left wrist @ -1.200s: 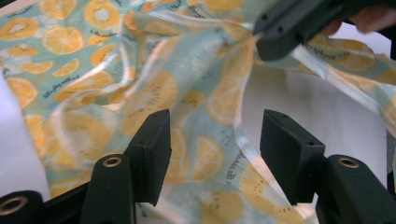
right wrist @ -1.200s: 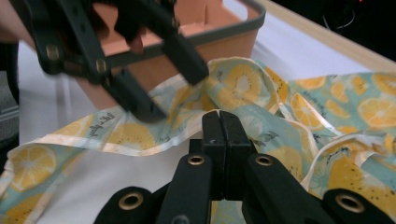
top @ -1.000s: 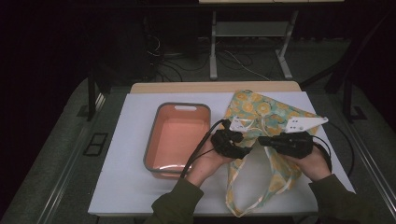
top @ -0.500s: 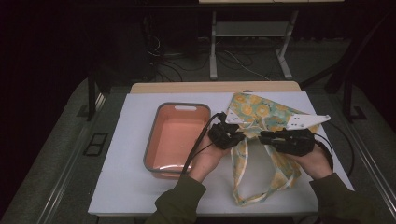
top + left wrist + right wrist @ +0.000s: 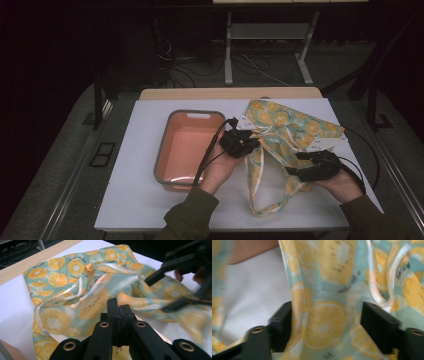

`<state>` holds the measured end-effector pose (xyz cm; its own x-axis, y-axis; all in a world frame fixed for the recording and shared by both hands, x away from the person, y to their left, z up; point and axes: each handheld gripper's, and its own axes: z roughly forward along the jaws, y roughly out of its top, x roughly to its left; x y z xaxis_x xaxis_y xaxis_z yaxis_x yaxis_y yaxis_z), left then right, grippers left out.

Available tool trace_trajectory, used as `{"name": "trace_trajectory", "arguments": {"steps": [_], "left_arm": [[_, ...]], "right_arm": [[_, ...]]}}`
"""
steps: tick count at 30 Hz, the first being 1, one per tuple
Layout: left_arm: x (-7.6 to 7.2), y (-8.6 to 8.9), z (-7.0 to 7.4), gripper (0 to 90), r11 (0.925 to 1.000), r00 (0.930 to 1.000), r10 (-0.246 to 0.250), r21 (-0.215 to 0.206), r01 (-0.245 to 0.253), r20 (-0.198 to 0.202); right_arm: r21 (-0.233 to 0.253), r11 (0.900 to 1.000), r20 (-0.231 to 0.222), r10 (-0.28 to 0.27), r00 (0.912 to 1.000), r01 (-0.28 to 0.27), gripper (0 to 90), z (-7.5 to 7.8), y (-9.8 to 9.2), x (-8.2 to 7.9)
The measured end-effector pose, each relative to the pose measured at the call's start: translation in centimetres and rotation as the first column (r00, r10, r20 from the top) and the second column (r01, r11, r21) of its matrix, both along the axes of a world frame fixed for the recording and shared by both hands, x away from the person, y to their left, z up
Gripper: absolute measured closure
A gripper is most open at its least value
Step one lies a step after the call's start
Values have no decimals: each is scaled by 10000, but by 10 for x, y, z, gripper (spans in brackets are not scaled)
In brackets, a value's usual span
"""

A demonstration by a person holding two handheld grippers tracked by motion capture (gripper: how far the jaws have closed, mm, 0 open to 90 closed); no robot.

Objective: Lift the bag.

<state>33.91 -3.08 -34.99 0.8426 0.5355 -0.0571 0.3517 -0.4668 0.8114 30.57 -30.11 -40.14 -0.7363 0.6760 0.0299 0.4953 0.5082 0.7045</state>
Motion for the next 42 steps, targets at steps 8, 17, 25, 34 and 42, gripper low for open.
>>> {"name": "trace_trajectory", "arguments": {"steps": [8, 17, 25, 34, 42], "left_arm": [[2, 8, 8, 897, 9992, 9993, 275, -296, -267, 246], [5, 14, 24, 897, 9961, 9977, 432, -788, -390, 522], [5, 16, 31, 897, 9939, 9960, 538, -998, -466, 707], [9, 24, 29, 892, 9946, 9978, 516, -919, -476, 416], [10, 29, 23, 873, 9976, 9996, 198, -674, -183, 209]], "right_arm": [[771, 9970, 980, -22, 9952, -54, 897, 20, 0, 7], [3045, 9525, 2922, -847, 9526, -87, 900, 84, -15, 9], [3694, 9279, 3626, -934, 9273, -510, 899, 112, -6, 12], [3350, 9417, 2905, -699, 9543, -330, 898, 93, -6, 19], [2952, 9551, 2245, -439, 9735, -250, 893, 76, -10, 20]]}}
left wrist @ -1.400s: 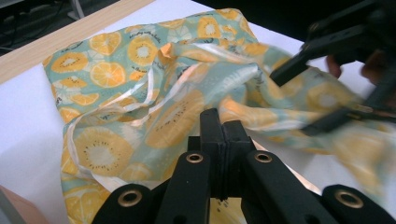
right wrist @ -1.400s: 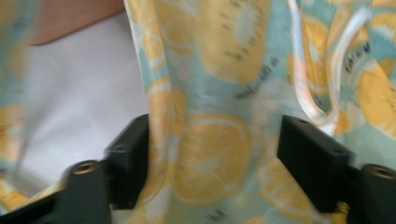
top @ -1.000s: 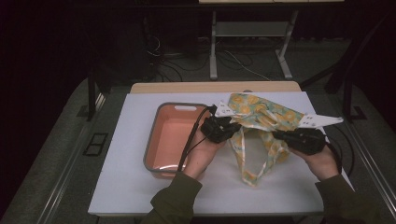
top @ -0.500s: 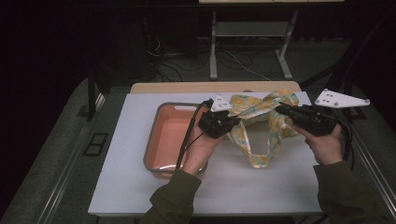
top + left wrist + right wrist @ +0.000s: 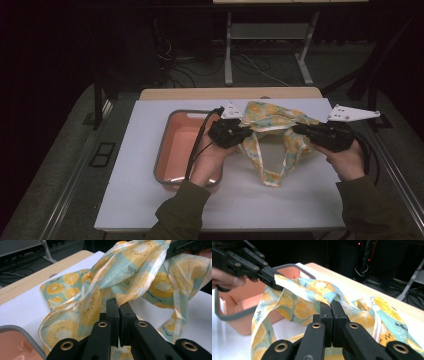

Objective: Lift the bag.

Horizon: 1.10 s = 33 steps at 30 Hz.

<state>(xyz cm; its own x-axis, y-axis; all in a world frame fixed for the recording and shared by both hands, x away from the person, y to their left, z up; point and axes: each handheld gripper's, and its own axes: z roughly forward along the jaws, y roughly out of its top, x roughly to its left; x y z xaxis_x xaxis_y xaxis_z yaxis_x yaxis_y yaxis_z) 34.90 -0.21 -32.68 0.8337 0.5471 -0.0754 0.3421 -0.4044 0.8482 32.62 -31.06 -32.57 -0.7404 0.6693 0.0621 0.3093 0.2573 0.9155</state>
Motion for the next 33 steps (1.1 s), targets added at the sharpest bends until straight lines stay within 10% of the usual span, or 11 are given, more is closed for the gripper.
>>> {"name": "trace_trajectory", "arguments": {"steps": [6, 22, 33], "left_arm": [[-2, 9, -8, 733, 9995, 9995, -218, 244, 224, -246], [-31, 79, -8, 332, 9948, 9989, -373, -955, 343, -299], [-55, 124, -19, 175, 9948, 9995, 80, -1020, -49, 302]], "right_arm": [[-328, 9993, -501, 176, 9986, -193, 844, -10, 2, -1], [-241, 9953, -1334, 901, 9870, -942, 197, -23, -8, -22], [129, 9971, -1270, 754, 9890, -744, 145, -37, -28, -45]]}}
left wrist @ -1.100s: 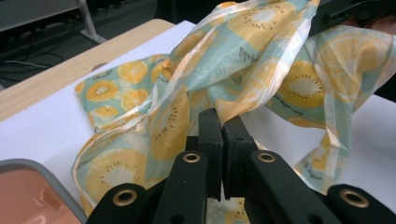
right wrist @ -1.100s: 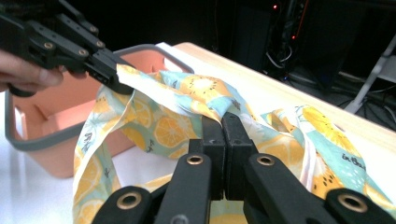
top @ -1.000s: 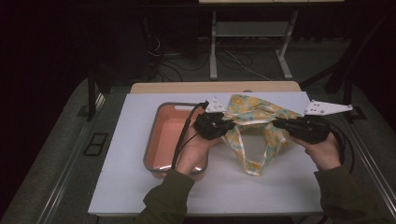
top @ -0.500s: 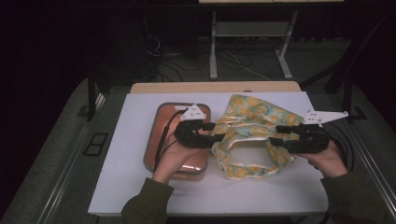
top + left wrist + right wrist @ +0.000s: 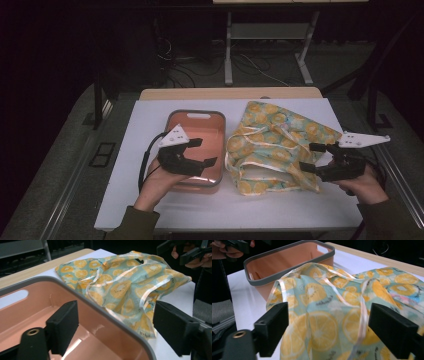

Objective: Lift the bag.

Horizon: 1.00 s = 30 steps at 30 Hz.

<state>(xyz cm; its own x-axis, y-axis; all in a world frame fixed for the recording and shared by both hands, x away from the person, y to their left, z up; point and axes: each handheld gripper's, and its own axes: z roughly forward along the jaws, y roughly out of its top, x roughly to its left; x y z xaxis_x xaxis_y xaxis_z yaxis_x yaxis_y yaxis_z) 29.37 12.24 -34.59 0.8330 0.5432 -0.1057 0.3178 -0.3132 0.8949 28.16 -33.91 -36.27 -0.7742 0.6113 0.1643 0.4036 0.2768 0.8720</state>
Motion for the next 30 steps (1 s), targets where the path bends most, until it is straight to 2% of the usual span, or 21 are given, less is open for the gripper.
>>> {"name": "trace_trajectory", "arguments": {"steps": [6, 12, 18, 22, 30], "left_arm": [[-10, 29, -8, 113, 9981, 9979, 566, -256, -558, 304], [-19, 51, -17, 0, 9965, 9965, 767, -348, -755, 336], [-31, 70, -29, 0, 9970, 9950, 778, -52, -776, 629], [-35, 80, -40, 0, 9956, 9929, 936, 4, -938, 737], [-33, 99, -54, 0, 9914, 9899, 1291, 130, -1301, 582]], "right_arm": [[214, 9993, 271, -308, 9992, 302, 122, -7, -20, -11], [15, 9989, -11, -478, 9989, 478, 121, -26, -29, -15], [-265, 9986, -183, -452, 9988, 447, 121, -42, -31, -18], [-227, 9986, -222, -476, 9986, 471, 121, -47, -33, -19], [-194, 9983, -300, -547, 9981, 541, 122, -55, -33, -17]]}}
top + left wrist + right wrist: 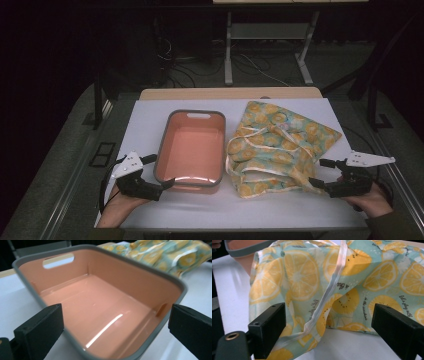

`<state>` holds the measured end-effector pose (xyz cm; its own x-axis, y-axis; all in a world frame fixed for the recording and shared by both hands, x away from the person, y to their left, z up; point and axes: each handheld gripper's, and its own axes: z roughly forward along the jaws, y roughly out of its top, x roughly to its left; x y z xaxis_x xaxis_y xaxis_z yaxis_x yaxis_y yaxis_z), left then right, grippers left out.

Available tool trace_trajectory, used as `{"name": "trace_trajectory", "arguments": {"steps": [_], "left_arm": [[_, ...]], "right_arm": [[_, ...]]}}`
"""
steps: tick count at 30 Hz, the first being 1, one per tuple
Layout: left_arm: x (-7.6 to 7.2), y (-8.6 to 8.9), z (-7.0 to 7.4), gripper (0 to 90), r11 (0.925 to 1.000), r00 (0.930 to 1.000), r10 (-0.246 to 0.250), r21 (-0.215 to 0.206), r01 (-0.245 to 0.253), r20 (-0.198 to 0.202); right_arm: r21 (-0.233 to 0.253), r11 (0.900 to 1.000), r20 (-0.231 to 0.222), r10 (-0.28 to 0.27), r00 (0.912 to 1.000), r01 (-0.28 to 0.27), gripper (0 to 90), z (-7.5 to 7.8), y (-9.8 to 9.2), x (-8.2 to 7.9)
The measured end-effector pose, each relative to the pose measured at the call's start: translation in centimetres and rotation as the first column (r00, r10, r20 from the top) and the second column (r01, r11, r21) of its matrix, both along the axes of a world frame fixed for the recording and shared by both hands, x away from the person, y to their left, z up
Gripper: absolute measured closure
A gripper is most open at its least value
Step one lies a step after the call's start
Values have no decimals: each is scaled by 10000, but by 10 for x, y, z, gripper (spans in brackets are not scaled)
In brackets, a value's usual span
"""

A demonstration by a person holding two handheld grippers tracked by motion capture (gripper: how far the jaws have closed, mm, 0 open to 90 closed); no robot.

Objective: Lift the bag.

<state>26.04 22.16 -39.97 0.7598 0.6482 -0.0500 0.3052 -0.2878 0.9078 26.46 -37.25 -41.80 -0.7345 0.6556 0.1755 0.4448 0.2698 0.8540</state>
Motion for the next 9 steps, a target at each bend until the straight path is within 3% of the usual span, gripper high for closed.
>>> {"name": "trace_trajectory", "arguments": {"steps": [9], "left_arm": [[0, 1, -1, 0, 9998, 10000, -87, -198, 86, -47]], "right_arm": [[12, 10000, -3, 13, 10000, -13, 121, -1, 0, 1]]}}
